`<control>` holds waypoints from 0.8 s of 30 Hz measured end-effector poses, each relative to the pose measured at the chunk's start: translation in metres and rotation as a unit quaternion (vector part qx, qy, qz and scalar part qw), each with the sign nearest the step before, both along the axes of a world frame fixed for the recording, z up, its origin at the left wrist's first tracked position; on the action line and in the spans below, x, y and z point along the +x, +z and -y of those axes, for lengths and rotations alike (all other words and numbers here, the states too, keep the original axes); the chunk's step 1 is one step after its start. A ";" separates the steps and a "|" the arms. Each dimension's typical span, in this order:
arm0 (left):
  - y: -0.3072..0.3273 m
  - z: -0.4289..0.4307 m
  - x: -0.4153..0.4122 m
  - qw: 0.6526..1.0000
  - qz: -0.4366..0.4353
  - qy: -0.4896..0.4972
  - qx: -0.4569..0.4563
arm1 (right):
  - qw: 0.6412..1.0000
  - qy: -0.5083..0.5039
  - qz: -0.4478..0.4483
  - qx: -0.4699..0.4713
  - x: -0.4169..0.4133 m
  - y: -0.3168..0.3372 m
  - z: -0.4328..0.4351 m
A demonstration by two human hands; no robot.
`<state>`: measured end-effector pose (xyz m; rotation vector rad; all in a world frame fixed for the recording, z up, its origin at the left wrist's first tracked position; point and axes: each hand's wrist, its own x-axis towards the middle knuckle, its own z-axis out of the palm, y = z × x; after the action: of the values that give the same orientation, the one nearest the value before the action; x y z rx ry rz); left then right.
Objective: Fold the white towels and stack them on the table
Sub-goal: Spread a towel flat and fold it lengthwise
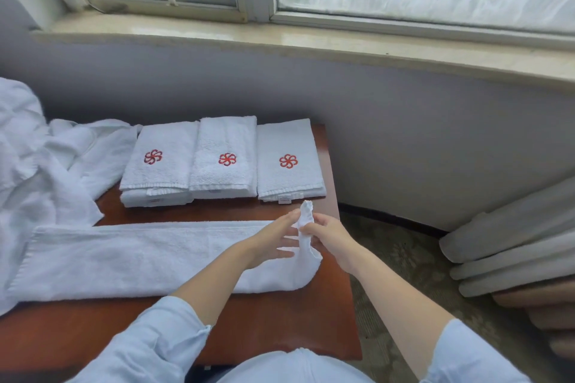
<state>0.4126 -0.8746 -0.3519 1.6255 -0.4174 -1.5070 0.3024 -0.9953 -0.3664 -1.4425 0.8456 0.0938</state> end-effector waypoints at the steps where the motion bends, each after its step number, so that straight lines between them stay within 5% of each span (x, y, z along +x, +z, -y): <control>1: 0.002 -0.004 0.003 0.999 -0.012 0.030 -0.013 | 1.000 0.011 0.008 0.014 0.006 0.003 -0.004; 5: 0.007 -0.030 0.017 0.994 0.023 0.102 -0.023 | 0.991 0.031 0.054 0.122 0.025 0.012 -0.019; 8: 0.005 -0.053 0.031 0.984 0.107 0.144 0.010 | 0.991 0.045 0.053 0.112 0.045 0.018 -0.039; 14: 0.012 -0.108 0.066 0.953 0.156 0.259 0.029 | 0.989 -0.057 0.067 -0.117 0.083 0.018 -0.084; 24: -0.025 -0.198 0.144 0.946 0.221 0.212 0.111 | 0.883 0.211 -0.008 -0.418 0.119 -0.012 -0.147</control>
<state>0.5564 -0.6764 -0.3770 2.0816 -0.1214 -0.8866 0.4215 -0.8482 -0.3783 -2.4383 0.5790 0.0683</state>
